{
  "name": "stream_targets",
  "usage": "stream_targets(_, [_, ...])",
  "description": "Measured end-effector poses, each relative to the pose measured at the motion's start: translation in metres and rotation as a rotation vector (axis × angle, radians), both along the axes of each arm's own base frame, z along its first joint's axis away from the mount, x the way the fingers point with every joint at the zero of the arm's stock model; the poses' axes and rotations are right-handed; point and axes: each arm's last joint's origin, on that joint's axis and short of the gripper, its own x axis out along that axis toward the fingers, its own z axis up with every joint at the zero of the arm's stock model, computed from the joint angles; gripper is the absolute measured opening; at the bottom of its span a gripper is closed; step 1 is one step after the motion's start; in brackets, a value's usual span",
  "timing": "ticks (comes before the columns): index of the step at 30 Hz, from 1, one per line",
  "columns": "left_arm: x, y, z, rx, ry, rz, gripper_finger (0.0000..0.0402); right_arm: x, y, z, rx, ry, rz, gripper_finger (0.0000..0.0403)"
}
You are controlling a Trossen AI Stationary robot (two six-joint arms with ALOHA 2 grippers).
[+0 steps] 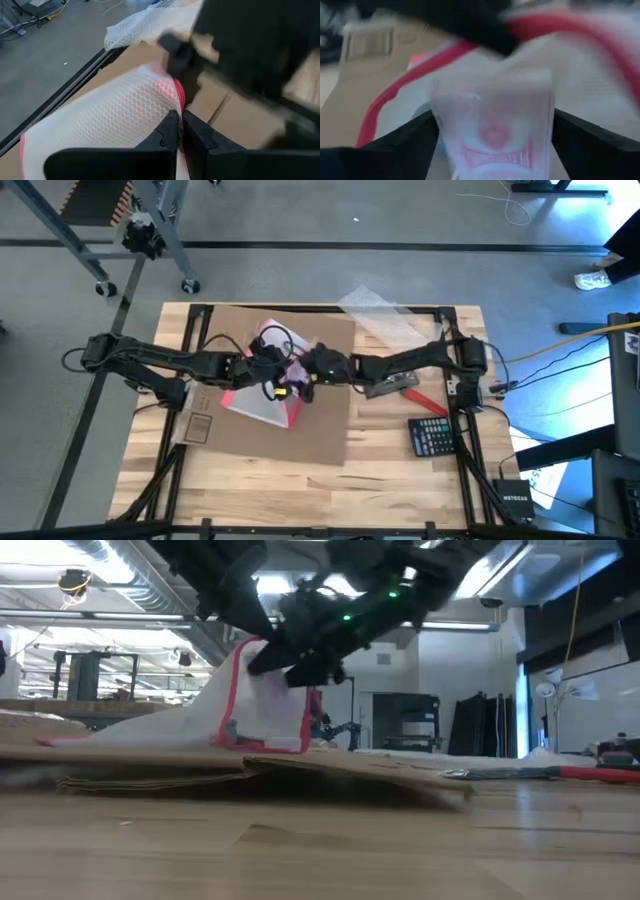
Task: Unpack boxes
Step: Put the pink playing cards into the white pouch
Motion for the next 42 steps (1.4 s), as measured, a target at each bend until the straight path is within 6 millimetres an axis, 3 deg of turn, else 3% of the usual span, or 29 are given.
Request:
stream_targets(5, [0.000,0.000,0.000,-0.001,0.005,-0.002,0.0008,0.006,0.006,0.006,-0.057,0.204,0.089,0.0370])
stream_targets(13, [0.000,0.000,0.000,0.004,0.008,-0.005,0.0008,-0.022,0.014,0.027,-0.115,0.369,0.034,0.0372])
stream_targets(18, [0.000,0.000,-0.001,0.016,0.021,-0.014,0.0008,-0.031,0.013,0.018,-0.115,0.416,-0.010,0.0373])
stream_targets(25, [0.000,0.000,0.000,0.009,0.011,-0.008,0.0008,-0.035,0.013,0.001,-0.112,0.368,-0.017,0.0373])
stream_targets(42, [0.000,-0.001,0.000,-0.003,0.011,-0.022,0.0008,-0.033,0.011,-0.010,-0.089,0.206,-0.066,0.0373])
